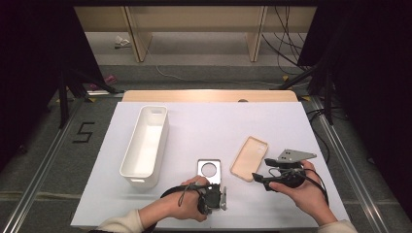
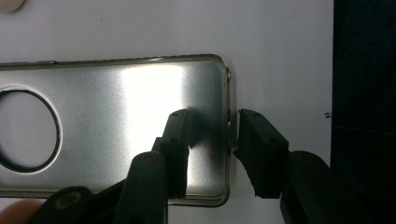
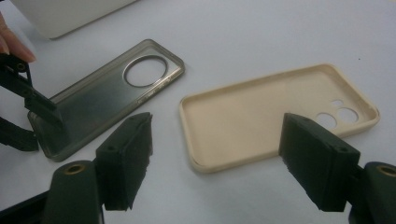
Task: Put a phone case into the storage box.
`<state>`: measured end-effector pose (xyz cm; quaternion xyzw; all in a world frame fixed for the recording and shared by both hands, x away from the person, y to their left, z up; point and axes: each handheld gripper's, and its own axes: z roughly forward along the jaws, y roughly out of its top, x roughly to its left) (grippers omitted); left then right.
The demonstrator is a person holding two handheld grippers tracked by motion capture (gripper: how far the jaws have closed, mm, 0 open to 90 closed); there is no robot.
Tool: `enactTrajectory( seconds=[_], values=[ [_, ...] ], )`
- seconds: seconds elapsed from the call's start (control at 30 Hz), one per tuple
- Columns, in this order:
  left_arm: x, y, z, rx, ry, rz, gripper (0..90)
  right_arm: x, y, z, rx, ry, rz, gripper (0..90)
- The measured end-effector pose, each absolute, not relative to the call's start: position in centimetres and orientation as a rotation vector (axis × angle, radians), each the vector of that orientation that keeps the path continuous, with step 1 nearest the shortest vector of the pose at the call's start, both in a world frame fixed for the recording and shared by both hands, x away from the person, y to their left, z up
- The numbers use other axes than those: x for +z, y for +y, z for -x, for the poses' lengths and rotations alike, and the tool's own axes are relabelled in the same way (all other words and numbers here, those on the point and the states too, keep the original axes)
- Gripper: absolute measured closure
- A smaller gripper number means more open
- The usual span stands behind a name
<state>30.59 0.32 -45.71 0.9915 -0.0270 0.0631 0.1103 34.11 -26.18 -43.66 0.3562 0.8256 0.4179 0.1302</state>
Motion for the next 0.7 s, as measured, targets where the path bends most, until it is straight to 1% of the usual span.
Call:
enactTrajectory(
  seconds=[0.07, 0.23, 0.33, 0.53, 0.7],
  values=[
    [-45.71, 0.31, -30.59, 0.175, -0.09, -2.917, 69.8, -43.68, -26.17, -34.1, 1.214, 2.4, -1.037, 26.8],
    [-45.71, 0.25, -30.52, 0.163, -0.095, -2.912, 72.9, -43.68, -26.15, -34.1, 1.213, 2.402, -1.037, 26.8],
    [-45.67, 0.18, -30.49, 0.169, -0.087, -2.914, 78.5, -43.71, -26.13, -34.1, 1.212, 2.405, -1.036, 26.8],
    [-45.67, -0.07, -30.11, 0.214, -0.133, -2.929, 80.1, -43.78, -26.12, -34.11, 1.212, 2.411, -1.038, 26.7],
    [-45.65, -0.1, -29.9, 0.21, -0.146, -2.93, 84.2, -43.78, -26.11, -34.1, 1.213, 2.413, -1.036, 26.6]
  ],
)
